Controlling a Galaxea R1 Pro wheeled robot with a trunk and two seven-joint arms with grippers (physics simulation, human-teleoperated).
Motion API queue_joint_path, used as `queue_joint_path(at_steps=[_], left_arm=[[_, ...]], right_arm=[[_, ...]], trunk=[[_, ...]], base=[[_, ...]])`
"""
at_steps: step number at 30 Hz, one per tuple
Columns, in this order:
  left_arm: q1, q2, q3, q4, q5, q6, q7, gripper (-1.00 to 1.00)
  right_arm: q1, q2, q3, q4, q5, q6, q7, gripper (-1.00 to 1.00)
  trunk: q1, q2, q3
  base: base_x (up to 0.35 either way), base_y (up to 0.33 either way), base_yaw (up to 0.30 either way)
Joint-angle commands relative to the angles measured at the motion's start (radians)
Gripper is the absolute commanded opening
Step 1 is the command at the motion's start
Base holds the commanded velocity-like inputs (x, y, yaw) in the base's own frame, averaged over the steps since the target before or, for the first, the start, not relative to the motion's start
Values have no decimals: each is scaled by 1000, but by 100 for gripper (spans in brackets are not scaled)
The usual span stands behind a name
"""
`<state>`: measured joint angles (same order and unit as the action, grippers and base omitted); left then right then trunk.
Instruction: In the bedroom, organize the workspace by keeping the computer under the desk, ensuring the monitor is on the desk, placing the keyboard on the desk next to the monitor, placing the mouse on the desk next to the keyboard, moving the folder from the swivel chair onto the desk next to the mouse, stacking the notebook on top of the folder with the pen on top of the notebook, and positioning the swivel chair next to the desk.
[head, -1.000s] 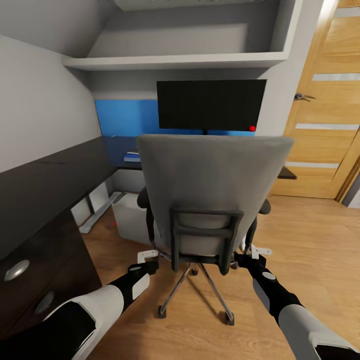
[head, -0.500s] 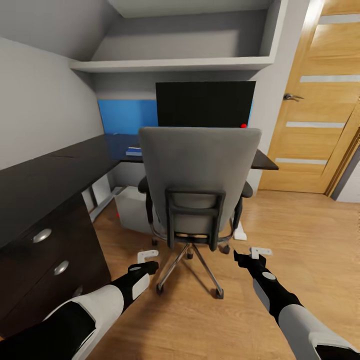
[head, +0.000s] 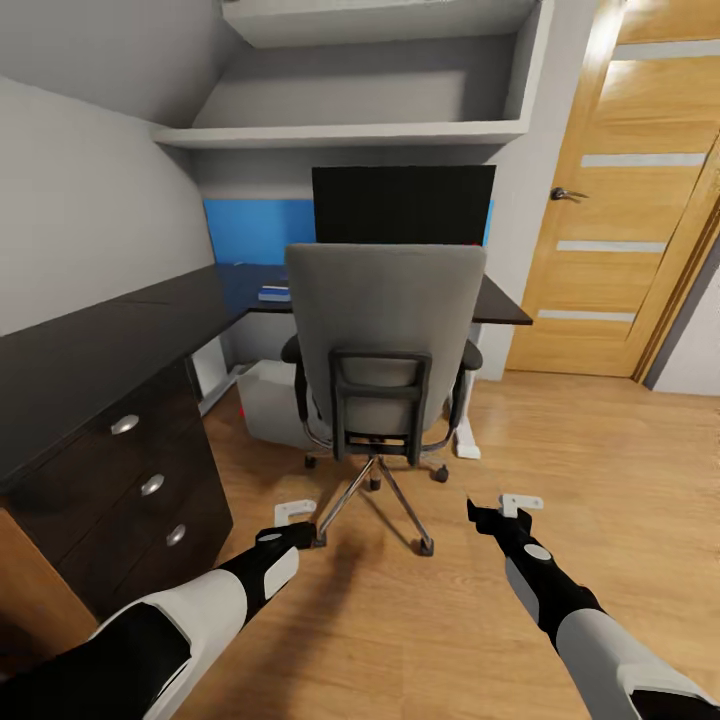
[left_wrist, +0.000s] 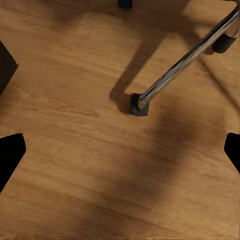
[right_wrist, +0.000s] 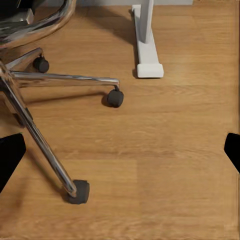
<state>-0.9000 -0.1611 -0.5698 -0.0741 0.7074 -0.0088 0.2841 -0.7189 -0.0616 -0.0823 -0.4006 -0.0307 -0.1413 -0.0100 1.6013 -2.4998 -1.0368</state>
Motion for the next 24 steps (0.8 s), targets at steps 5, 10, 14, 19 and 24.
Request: queue_joint_path(at_steps=[5, 10, 14, 19, 24], left_arm=[[0, 0, -8, -1, 9, -1, 4, 100], [0, 0, -8, -1, 9, -1, 4, 100], [0, 0, -8, -1, 8, -1, 4, 100], [0, 0, -9, -1, 8, 3, 4, 100], [24, 19, -2, 48, 15, 0, 9, 100]], right_arm=[[-1, 0, 0, 0, -4, -14, 0, 100], [-1, 1, 1, 0, -7, -15, -2, 100], [-1, 3, 1, -1, -11, -15, -2, 100], [-1, 3, 0, 0, -12, -16, -3, 100], [2, 0, -3, 71, -10, -43, -3, 100]], trunk=[[-17, 28, 16], [-36, 63, 31], [-51, 91, 44], [-70, 126, 59], [-89, 161, 75]], base=[[-338, -1, 0], [-338, 0, 0], [-258, 0, 0], [-78, 0, 0], [-11, 0, 0]])
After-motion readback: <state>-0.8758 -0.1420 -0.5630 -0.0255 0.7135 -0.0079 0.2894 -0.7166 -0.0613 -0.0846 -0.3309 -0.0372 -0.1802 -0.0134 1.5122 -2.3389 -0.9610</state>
